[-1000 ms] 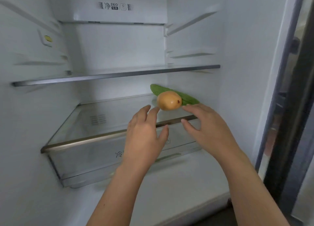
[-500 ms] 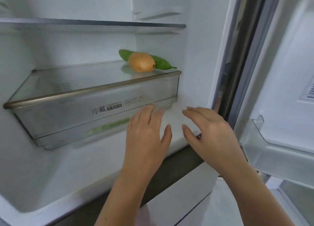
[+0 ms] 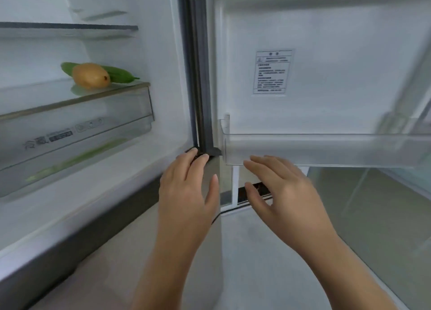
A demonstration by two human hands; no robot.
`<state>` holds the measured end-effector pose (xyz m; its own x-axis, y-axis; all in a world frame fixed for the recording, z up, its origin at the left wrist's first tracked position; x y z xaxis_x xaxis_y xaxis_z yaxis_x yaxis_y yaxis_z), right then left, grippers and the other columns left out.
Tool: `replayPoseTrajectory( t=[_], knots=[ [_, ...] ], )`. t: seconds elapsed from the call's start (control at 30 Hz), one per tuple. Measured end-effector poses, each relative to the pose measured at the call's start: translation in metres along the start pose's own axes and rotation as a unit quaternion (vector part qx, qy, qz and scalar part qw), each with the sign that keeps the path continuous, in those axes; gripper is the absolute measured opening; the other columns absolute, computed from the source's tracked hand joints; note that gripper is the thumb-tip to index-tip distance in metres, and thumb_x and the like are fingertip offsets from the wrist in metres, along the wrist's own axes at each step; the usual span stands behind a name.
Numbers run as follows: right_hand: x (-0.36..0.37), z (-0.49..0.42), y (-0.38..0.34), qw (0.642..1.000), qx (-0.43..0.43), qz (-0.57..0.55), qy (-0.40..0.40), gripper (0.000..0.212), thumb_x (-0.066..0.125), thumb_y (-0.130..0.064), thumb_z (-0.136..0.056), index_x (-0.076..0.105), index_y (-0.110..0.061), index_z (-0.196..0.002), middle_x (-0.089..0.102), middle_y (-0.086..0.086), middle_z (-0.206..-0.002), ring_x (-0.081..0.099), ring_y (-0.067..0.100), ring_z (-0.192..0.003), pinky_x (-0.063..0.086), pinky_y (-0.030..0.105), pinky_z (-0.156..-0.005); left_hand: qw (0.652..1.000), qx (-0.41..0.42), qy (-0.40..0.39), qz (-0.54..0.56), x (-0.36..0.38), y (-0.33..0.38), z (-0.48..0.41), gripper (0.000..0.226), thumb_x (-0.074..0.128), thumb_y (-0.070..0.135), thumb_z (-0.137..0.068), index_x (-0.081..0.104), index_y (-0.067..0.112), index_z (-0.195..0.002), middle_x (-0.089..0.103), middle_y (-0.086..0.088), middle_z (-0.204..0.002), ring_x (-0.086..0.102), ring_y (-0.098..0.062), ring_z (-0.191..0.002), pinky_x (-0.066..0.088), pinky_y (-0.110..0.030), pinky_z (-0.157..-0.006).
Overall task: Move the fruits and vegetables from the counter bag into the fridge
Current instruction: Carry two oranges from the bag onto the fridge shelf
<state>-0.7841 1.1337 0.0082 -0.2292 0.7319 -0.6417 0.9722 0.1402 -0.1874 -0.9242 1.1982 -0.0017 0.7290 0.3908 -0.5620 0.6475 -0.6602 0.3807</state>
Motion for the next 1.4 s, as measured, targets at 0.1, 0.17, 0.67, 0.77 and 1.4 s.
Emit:
replayPoseTrajectory(
  t=[0.1, 0.17, 0.67, 0.77, 1.4],
  knots=[
    [-0.045, 0.041, 0.027, 0.998, 0.054, 0.03, 0.011, 0.037, 0.047, -0.028, -0.082, 0.066, -0.008, -0.106, 0.068, 0.007, -0.108, 0.062, 0.027, -0.102, 0.049, 0.039, -0.088, 0.997, 0.049, -0.032, 0.047, 0.018, 0.053, 0.022, 0.04, 0.044, 0.031, -0.083, 0.061, 0.008, -0.112, 0.059, -0.01, -0.121, 0.049, -0.022, -0.113, 0.039, -0.036, -0.097],
    [-0.077, 0.068, 0.042, 0.995, 0.094, 0.04, 0.022, 0.038, 0.046, -0.03, -0.083, 0.066, -0.008, -0.107, 0.067, 0.007, -0.109, 0.062, 0.028, -0.103, 0.05, 0.041, -0.087, 0.993, 0.084, -0.05, 0.07, 0.028, 0.089, 0.038, 0.04, 0.044, 0.031, -0.083, 0.062, 0.007, -0.109, 0.06, -0.011, -0.119, 0.051, -0.024, -0.11, 0.043, -0.04, -0.093],
    [-0.306, 0.279, 0.105, 0.892, 0.331, 0.298, 0.08, 0.038, 0.046, -0.031, -0.08, 0.067, -0.009, -0.103, 0.067, 0.006, -0.105, 0.063, 0.029, -0.097, 0.048, 0.048, -0.086, 0.879, 0.324, -0.2, 0.287, 0.082, 0.37, 0.176, 0.039, 0.045, 0.029, -0.081, 0.061, 0.005, -0.106, 0.061, -0.013, -0.115, 0.055, -0.03, -0.105, 0.048, -0.045, -0.088],
    [-0.344, 0.319, 0.111, 0.853, 0.381, 0.342, 0.097, 0.038, 0.046, -0.031, -0.081, 0.066, -0.009, -0.105, 0.067, 0.007, -0.106, 0.062, 0.03, -0.099, 0.047, 0.051, -0.087, 0.837, 0.371, -0.222, 0.336, 0.091, 0.422, 0.205, 0.038, 0.046, 0.028, -0.081, 0.061, 0.004, -0.106, 0.061, -0.014, -0.114, 0.054, -0.031, -0.105, 0.049, -0.049, -0.086],
    [-0.544, 0.528, 0.062, 0.519, 0.612, 0.549, 0.233, 0.041, 0.043, -0.035, -0.08, 0.066, -0.015, -0.107, 0.065, 0.002, -0.112, 0.058, 0.028, -0.104, 0.045, 0.05, -0.09, 0.521, 0.543, -0.312, 0.581, 0.057, 0.706, 0.399, 0.037, 0.044, 0.03, -0.082, 0.062, 0.011, -0.108, 0.062, -0.011, -0.117, 0.052, -0.029, -0.113, 0.042, -0.052, -0.094]
  ],
)
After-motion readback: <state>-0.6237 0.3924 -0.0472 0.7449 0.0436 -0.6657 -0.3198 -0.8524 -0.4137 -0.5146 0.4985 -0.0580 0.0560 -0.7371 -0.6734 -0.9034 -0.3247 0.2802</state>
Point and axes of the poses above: each hand's wrist, its own z-axis away from the middle knuckle, its own x-axis out of the palm, y = z × x, the point moved 5 cm from there along -z, towards the middle knuckle
